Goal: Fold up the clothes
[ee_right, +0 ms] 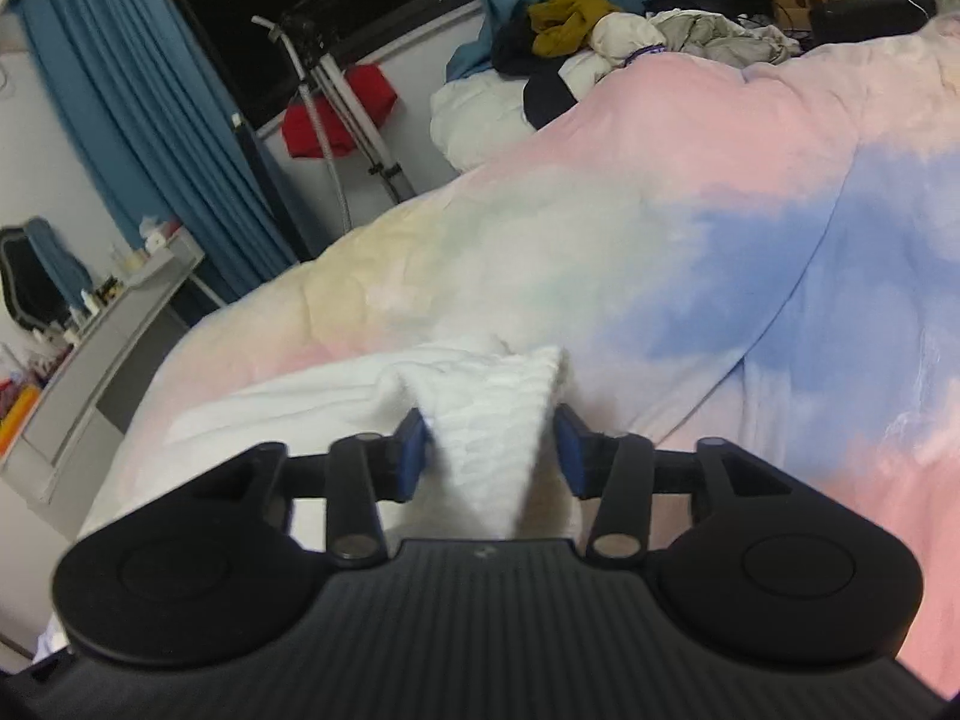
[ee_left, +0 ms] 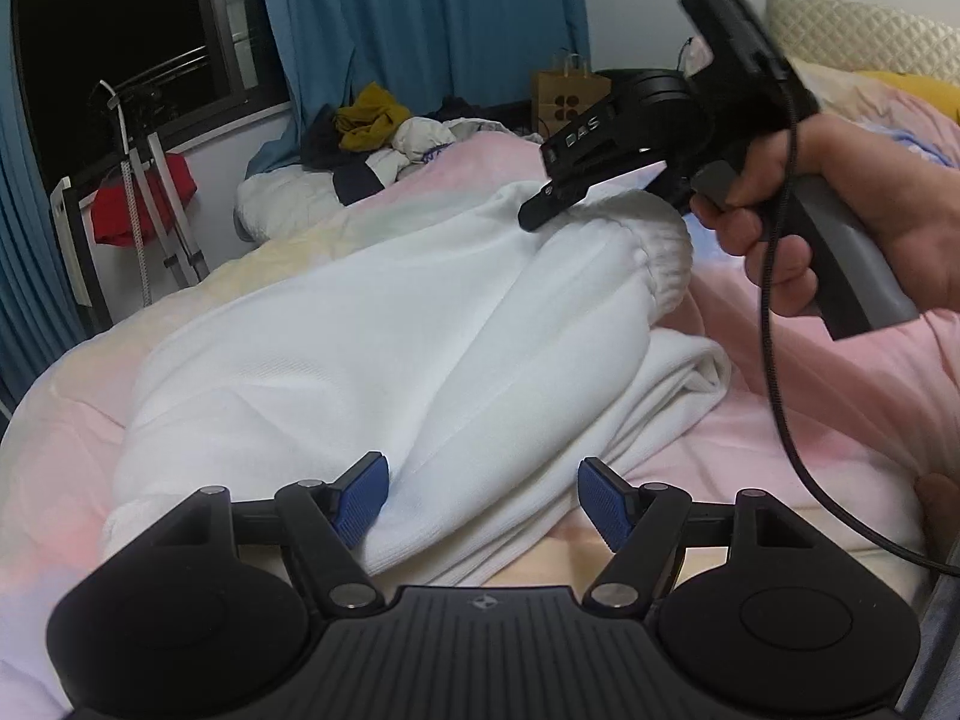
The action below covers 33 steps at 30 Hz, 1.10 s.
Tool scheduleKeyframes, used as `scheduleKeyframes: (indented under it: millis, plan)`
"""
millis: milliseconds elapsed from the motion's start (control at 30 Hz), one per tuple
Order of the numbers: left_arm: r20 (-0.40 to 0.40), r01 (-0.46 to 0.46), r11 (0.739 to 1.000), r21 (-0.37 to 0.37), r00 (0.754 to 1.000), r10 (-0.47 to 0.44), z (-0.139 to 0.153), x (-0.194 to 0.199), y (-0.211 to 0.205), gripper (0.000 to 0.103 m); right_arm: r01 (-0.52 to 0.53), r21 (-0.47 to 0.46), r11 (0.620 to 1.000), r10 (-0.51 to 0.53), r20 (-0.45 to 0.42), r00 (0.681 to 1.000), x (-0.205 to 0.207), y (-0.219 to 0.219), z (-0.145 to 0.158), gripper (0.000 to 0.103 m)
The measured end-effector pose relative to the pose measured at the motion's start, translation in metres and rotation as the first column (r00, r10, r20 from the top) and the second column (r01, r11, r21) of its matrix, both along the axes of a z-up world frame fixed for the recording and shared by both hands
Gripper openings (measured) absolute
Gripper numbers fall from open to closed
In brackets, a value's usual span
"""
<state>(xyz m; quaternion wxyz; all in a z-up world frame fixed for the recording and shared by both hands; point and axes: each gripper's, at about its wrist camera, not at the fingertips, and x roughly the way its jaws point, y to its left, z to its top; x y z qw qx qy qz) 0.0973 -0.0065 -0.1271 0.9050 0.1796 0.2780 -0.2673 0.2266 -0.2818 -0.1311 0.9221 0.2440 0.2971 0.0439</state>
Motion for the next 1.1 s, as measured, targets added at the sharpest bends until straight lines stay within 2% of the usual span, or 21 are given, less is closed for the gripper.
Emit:
scheduleKeyframes:
  millis: [33,167,333,433,467,500,600,667,767,900,1000,1100]
  plan:
    - [-0.004,-0.001,1.000,-0.019,1.000,0.001,0.004,0.001,0.002,0.071,0.001,0.015,1.000,-0.001,0.012,1.000,-0.005,0.000,0.003,0.050]
    - [-0.031,-0.027,0.993,-0.114,0.999,0.023,0.022,0.006,0.013,0.073,0.036,0.064,0.997,-0.040,0.059,0.997,-0.045,-0.003,0.014,0.063]
    - [-0.030,-0.093,0.971,-0.222,0.996,0.089,0.048,0.005,0.040,0.081,0.074,0.145,0.987,-0.083,0.056,0.995,-0.094,-0.010,0.024,0.068]
    - [-0.055,-0.186,0.938,-0.291,0.983,0.177,0.064,0.009,0.067,0.091,0.085,0.158,0.984,-0.094,0.054,0.994,-0.121,-0.009,0.029,0.073]
    - [-0.066,-0.220,0.923,-0.314,0.975,0.210,0.068,0.011,0.077,0.096,0.085,0.166,0.982,-0.095,0.053,0.994,-0.128,-0.008,0.028,0.086]
    - [-0.077,-0.254,0.905,-0.341,0.967,0.242,0.071,0.014,0.087,0.099,0.084,0.176,0.981,-0.095,0.053,0.994,-0.131,-0.008,0.027,0.090]
    - [-0.126,-0.344,0.846,-0.407,0.939,0.321,0.075,0.022,0.113,0.101,0.069,0.213,0.975,-0.083,0.056,0.995,-0.131,-0.006,0.024,0.091]
    - [-0.178,-0.388,0.823,-0.415,0.922,0.345,0.072,0.032,0.124,0.101,0.044,0.231,0.972,-0.055,0.041,0.998,-0.124,-0.003,0.021,0.090]
    - [-0.261,-0.453,0.796,-0.401,0.889,0.375,0.058,0.044,0.133,0.101,0.061,0.227,0.972,-0.060,-0.012,0.998,-0.110,0.002,0.006,0.091]
    - [-0.327,-0.504,0.791,-0.347,0.855,0.402,0.041,0.058,0.137,0.101,0.046,0.242,0.969,-0.019,-0.116,0.993,-0.077,0.009,-0.026,0.091]
    - [-0.351,-0.521,0.788,-0.328,0.842,0.410,0.032,0.061,0.142,0.100,0.014,0.210,0.978,0.011,-0.113,0.994,-0.057,0.015,-0.033,0.093]
    - [-0.381,-0.533,0.772,-0.348,0.832,0.403,0.028,0.063,0.146,0.100,-0.002,0.239,0.971,0.032,-0.122,0.992,-0.046,0.015,-0.041,0.094]
